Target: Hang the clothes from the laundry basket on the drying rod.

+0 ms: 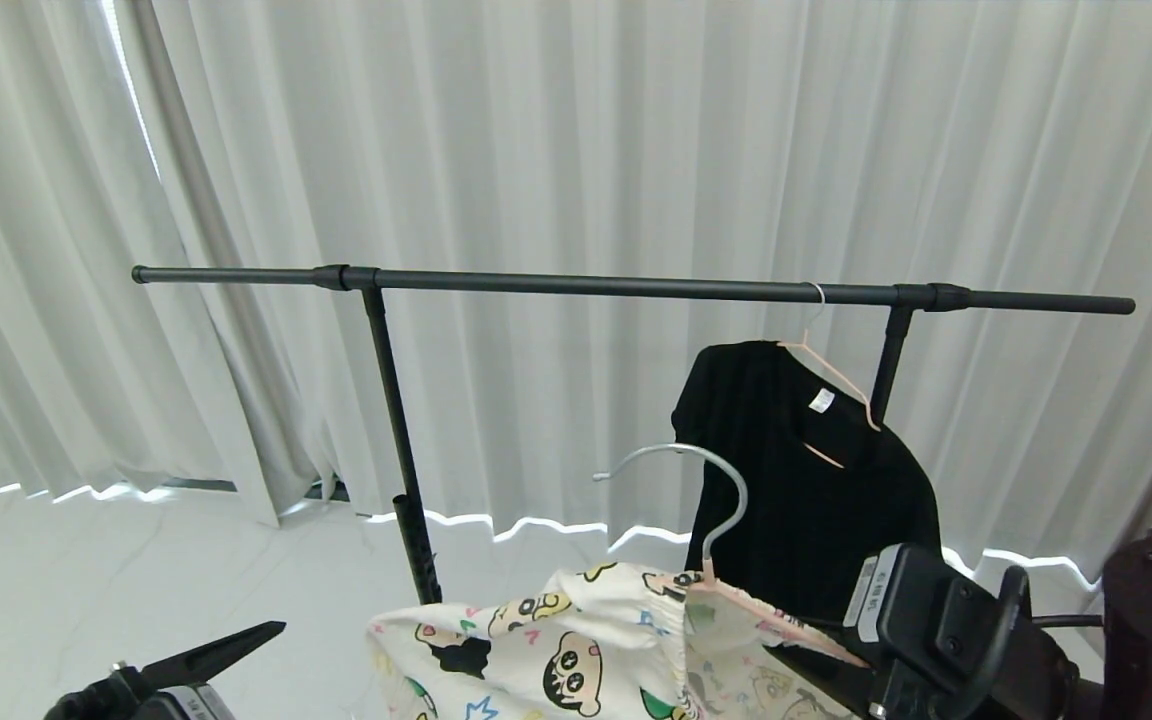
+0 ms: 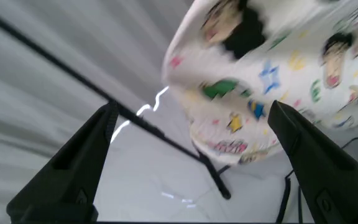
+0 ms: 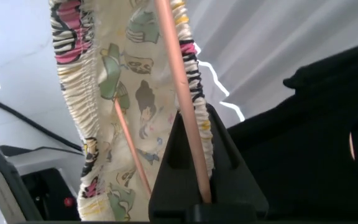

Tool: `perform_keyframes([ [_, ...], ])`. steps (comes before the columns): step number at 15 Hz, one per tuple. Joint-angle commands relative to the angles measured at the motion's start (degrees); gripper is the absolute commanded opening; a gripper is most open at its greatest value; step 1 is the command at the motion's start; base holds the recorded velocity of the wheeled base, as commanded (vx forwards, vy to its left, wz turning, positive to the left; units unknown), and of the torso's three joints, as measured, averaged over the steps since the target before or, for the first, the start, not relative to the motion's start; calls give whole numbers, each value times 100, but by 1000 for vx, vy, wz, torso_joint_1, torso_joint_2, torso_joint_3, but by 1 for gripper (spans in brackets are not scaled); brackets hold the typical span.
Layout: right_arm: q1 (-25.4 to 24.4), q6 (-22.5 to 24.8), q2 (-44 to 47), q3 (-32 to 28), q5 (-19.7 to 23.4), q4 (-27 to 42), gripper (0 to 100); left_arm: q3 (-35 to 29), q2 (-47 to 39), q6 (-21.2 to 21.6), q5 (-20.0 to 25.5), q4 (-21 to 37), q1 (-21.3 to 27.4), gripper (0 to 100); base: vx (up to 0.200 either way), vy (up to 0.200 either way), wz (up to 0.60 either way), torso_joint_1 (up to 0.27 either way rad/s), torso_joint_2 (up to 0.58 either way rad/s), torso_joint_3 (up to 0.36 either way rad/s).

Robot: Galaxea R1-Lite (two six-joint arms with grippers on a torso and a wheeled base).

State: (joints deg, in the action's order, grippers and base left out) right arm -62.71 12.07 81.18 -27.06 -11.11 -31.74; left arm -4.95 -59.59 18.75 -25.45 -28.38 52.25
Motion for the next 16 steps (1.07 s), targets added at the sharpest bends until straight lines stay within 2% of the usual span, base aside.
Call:
perform_keyframes([
  [1,4,147,-181,-1,258,-7,0,179,272,-143,5,-10,-285,100,0,0,0,0,0,0],
  [3,4,322,-269,-1,443,-7,0,170,228,-372,5,-1,-303,100,0,0,0,0,0,0],
  [7,-13,375,-339,-53,469,-34,0,354,237,-416,418,-1,-312,100,0,0,0,0,0,0],
  [8,-22,384,-392,-45,469,-34,0,346,228,-416,445,-1,-312,0,0,0,0,0,0,0],
  [13,-22,560,-533,-18,530,-34,0,354,228,-416,445,-1,-611,0,0,0,0,0,0,0],
  [16,13,533,-594,-1,504,-25,0,372,220,-407,436,17,-1050,0,0,0,0,0,0,0],
])
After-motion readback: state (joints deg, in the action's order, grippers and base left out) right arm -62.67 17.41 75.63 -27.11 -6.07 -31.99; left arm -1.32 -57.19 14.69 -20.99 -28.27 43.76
